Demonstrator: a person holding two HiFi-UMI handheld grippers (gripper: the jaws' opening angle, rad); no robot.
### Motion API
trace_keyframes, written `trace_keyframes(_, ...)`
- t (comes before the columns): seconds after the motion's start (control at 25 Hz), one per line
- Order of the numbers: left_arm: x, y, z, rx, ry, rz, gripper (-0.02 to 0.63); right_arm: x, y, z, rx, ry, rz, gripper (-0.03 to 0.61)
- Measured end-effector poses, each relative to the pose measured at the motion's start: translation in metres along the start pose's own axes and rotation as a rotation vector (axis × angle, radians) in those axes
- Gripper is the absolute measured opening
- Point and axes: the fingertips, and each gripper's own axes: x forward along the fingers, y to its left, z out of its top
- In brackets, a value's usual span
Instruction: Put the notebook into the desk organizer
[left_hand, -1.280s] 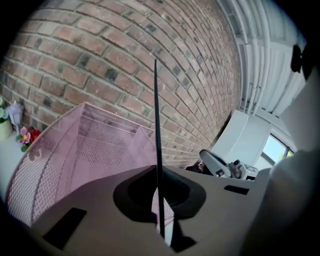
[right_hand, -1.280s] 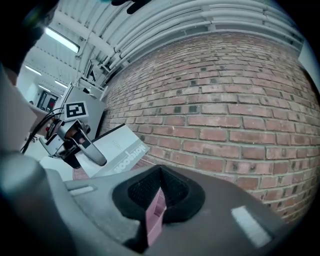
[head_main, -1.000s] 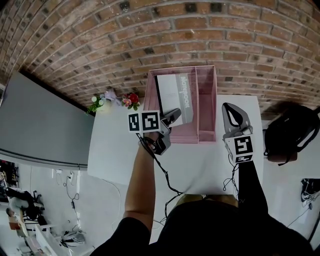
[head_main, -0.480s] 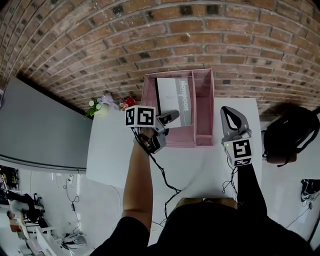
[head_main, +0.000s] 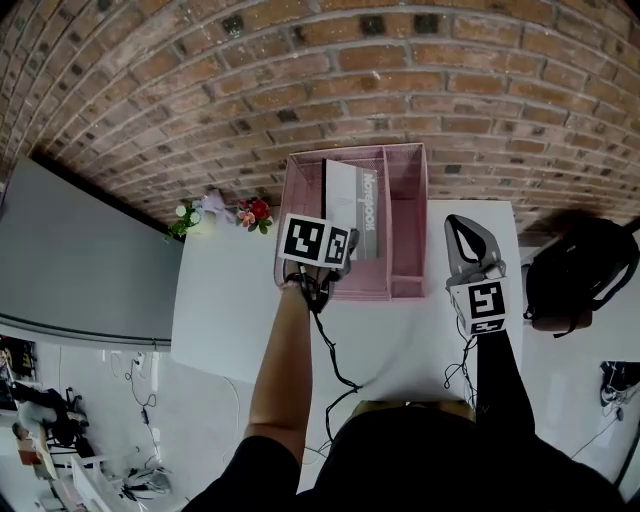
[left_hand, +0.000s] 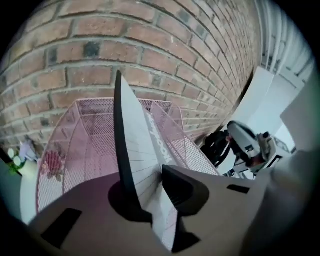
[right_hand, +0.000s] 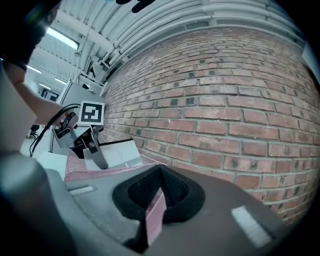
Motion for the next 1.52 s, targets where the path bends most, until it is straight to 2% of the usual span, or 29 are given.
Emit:
trace_keyframes(0.16,0.001,0.004,0.007,0.143,-0.002,0.154,0.099,0.002,-0.002,0.0,0.0,0.003,-0.001,0.0)
trace_keyframes(0.28,0.007,0.008,0.01,0.192,-0.026,0.223,0.137,0.002,-0.002,-0.003,0.001,0.009,0.001,0.0)
trace_keyframes(0.4,0.006,0.008,0.015,0.221,-0.063,0.265,0.211,0.003,-0.002,-0.004,-0.001,0.014,0.001,0.0)
trace_keyframes(0.56,0.006,0.016,0.019,0.215,-0.111,0.304,0.287,0.003,-0.003,-0.006,-0.004,0.019,-0.001,0.0)
trace_keyframes(1.0,0.001,0.034,0.019,0.247,-0.186,0.424,0.402,0.004,0.007,-0.006,-0.004,0.025,0.029,0.0)
trace_keyframes(1.52,-0.007,0.037,0.008,0.21,-0.215,0.414,0.411,-0.007,0.019,0.0,-0.012,0.024,0.02,0.0)
